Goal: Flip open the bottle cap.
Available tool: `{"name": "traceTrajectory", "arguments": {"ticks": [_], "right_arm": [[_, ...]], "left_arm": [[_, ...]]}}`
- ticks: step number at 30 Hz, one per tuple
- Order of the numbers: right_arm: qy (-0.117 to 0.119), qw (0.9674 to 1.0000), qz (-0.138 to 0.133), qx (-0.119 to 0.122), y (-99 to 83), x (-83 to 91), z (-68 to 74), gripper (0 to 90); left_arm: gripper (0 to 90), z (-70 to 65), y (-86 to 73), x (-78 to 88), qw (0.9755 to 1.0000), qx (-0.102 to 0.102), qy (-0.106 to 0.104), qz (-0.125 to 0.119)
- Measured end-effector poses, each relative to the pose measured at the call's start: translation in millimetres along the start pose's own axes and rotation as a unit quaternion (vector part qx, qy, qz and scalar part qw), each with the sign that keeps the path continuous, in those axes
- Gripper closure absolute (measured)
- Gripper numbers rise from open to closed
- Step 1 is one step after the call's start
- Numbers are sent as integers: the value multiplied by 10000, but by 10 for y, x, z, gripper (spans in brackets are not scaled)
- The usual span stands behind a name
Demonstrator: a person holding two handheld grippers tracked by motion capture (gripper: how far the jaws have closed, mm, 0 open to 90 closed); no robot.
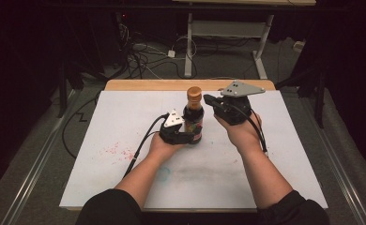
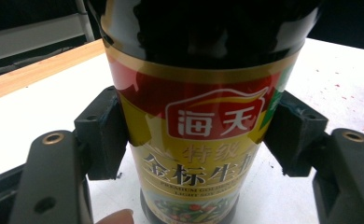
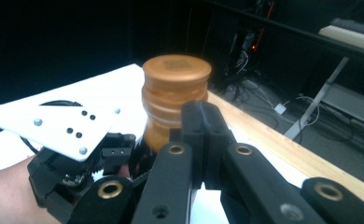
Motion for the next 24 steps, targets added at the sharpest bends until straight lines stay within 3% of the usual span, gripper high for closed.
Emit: {"name": "traceTrajectory", "arguments": {"ticks": [8,24], "right_arm": [[144,9995,246,145,32,-21,15,900],[195,9989,369,209,114,-48,16,900]], "left_arm": [[289,-2,-1,-3,10000,13,6,-11],[289,-5,-6,-3,10000,34,11,-25]]}}
Point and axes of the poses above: each handheld gripper's, and its own axes: x roughly backward along the jaws, y roughly out of its top, z roughly to its left, the point moved 2 cm from there along -x, roughly forward along the jaws, and after that the axes turned 3 degrees about -y, right-handed, at the moved point
